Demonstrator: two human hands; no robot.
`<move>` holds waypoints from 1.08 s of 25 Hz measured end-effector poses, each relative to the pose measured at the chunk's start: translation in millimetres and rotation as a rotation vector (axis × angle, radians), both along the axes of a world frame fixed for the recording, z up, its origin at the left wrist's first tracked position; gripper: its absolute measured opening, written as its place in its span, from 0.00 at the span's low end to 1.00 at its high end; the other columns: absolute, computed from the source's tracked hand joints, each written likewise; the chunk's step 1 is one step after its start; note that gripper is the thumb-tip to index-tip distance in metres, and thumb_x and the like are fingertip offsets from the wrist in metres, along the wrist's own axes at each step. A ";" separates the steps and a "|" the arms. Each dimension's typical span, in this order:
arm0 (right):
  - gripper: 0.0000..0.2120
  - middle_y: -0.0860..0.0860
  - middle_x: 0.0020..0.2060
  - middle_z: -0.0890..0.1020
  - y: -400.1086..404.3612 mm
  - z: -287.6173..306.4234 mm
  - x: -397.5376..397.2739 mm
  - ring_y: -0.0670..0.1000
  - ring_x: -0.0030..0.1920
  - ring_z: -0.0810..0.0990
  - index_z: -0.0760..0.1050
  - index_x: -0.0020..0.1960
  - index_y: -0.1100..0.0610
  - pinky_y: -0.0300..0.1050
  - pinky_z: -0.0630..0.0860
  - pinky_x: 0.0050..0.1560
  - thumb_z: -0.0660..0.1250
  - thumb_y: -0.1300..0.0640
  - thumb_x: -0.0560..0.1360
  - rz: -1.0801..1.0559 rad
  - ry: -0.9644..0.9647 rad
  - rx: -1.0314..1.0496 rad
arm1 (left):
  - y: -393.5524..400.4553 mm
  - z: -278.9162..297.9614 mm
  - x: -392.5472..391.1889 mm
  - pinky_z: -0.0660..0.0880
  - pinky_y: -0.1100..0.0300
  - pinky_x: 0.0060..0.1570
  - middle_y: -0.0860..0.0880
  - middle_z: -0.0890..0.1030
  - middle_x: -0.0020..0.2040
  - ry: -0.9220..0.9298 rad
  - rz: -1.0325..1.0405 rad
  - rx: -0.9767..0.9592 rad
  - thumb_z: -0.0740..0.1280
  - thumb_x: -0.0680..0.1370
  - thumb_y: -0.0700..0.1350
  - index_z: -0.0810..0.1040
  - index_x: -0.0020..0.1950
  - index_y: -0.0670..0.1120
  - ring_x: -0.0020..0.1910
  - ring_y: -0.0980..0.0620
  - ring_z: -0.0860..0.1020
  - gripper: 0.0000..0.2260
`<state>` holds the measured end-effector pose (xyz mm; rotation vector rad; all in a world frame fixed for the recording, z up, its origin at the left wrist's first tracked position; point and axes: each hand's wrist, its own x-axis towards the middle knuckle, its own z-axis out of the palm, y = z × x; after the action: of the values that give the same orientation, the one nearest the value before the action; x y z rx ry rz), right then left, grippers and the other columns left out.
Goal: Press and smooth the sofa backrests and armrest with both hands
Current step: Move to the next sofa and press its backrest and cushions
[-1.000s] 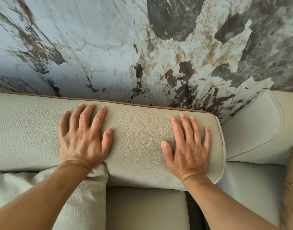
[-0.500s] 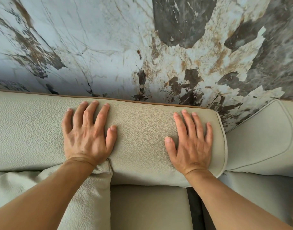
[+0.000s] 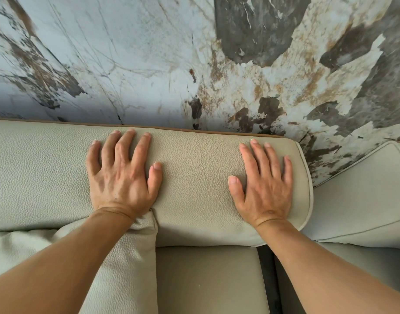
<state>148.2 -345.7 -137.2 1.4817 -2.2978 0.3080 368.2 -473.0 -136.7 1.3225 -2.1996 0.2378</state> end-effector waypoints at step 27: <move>0.32 0.55 0.72 0.69 -39.8 -9.3 -23.0 0.59 0.72 0.64 0.63 0.74 0.55 0.66 0.58 0.70 0.43 0.38 0.77 0.007 0.052 -0.059 | -28.9 -1.9 -13.7 0.53 0.39 0.71 0.43 0.72 0.68 0.004 -0.030 0.092 0.54 0.76 0.59 0.70 0.70 0.47 0.71 0.39 0.65 0.26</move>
<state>125.2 -385.5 -146.6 1.4522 -2.2240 0.3324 354.5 -501.9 -138.5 1.3357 -2.2489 0.1236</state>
